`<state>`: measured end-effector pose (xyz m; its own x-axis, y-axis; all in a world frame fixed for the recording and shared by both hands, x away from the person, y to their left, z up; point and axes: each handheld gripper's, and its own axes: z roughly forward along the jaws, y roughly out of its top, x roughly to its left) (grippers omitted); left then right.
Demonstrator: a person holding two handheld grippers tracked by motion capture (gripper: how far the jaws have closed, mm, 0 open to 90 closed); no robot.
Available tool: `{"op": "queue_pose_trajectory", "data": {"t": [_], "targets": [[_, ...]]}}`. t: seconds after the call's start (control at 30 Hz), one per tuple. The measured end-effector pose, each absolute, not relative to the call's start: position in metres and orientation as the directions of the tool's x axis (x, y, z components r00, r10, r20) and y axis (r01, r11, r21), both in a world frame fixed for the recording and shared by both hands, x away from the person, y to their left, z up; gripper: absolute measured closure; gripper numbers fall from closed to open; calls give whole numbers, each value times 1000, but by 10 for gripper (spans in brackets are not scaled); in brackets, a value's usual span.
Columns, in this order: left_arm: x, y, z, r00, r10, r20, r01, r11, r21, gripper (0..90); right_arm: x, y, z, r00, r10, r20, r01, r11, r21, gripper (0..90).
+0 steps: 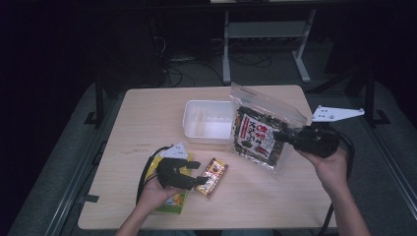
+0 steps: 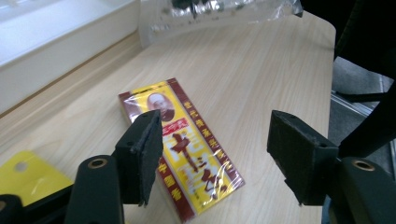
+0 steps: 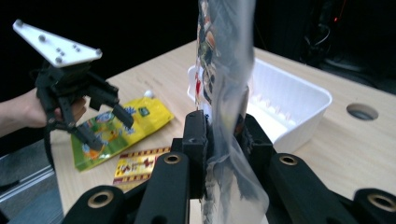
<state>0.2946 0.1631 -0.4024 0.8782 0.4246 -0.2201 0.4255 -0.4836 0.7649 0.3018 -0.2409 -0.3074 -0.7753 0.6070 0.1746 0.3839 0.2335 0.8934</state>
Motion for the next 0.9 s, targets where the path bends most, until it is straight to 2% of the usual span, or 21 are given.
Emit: {"op": "queue_pose_trajectory", "data": {"t": [0.23, 0.47, 0.9], "targets": [[290, 176, -403, 871, 443, -211, 430, -484, 762, 327, 314, -227, -299, -772, 616, 156, 357, 218, 908, 752], [287, 193, -407, 857, 472, -206, 443, -472, 762, 319, 342, -199, -287, -777, 621, 99, 307, 237, 922, 752], [285, 207, -411, 847, 490, -205, 451, -459, 766, 311, 386, -174, -281, -765, 643, 41, 263, 254, 931, 752]]}}
